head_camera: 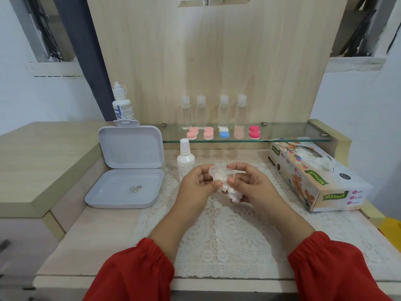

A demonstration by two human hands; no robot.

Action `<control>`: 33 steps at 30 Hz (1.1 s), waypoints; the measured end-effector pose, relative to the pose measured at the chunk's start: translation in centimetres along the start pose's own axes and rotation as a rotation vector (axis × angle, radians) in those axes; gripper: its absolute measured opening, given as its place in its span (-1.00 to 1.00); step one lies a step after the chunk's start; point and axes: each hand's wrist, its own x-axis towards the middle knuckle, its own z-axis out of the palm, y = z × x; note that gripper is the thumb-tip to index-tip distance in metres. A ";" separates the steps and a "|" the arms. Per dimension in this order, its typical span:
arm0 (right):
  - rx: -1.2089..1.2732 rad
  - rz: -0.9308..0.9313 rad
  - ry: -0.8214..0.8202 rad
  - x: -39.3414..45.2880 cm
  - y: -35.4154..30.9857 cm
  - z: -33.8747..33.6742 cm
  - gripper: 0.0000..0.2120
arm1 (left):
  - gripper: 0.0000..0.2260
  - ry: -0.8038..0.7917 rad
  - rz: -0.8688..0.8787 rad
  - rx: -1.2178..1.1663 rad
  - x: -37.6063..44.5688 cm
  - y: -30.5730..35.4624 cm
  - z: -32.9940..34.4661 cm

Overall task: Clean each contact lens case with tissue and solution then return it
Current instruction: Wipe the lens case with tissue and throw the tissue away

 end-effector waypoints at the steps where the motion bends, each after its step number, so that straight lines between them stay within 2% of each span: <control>1: -0.028 -0.017 0.000 0.0 0.0 0.1 -0.74 | -0.71 -0.010 0.003 0.008 -0.1 0.1 0.0; 5: -0.133 -0.103 0.076 0.3 0.3 0.1 -0.75 | -0.81 -0.064 0.008 0.091 -0.1 0.1 0.1; 9: -0.135 -0.180 0.189 0.4 0.5 -0.4 -0.76 | -0.83 0.099 -0.045 0.165 0.4 -0.2 -0.1; 12: -0.119 -0.182 0.206 0.4 0.4 -0.5 -0.75 | -0.91 0.227 -0.105 0.018 0.5 0.3 -0.1; 16: -0.140 -0.179 0.159 0.3 0.6 -0.1 -0.76 | -0.87 0.081 -0.214 -0.292 0.3 0.8 -0.1; 19: -0.158 -0.182 0.157 0.2 0.8 -0.1 -0.76 | -0.85 0.001 -0.197 -0.423 0.3 1.0 -0.2; 24: -0.228 -0.219 0.178 0.2 1.0 -0.2 -0.73 | -0.86 -0.014 -0.165 -0.307 0.2 0.8 -0.1; 29: -0.207 -0.212 0.197 0.3 0.9 -0.4 -0.75 | -0.88 0.110 -0.189 -0.216 0.2 0.7 -0.1; 31: -0.175 -0.207 0.215 0.3 0.8 -0.5 -0.76 | -0.91 0.236 -0.102 -0.171 0.4 0.7 -0.2; 33: -0.165 -0.204 0.219 0.4 0.8 -0.6 -0.77 | -0.95 0.340 0.070 -0.057 0.4 0.8 -0.4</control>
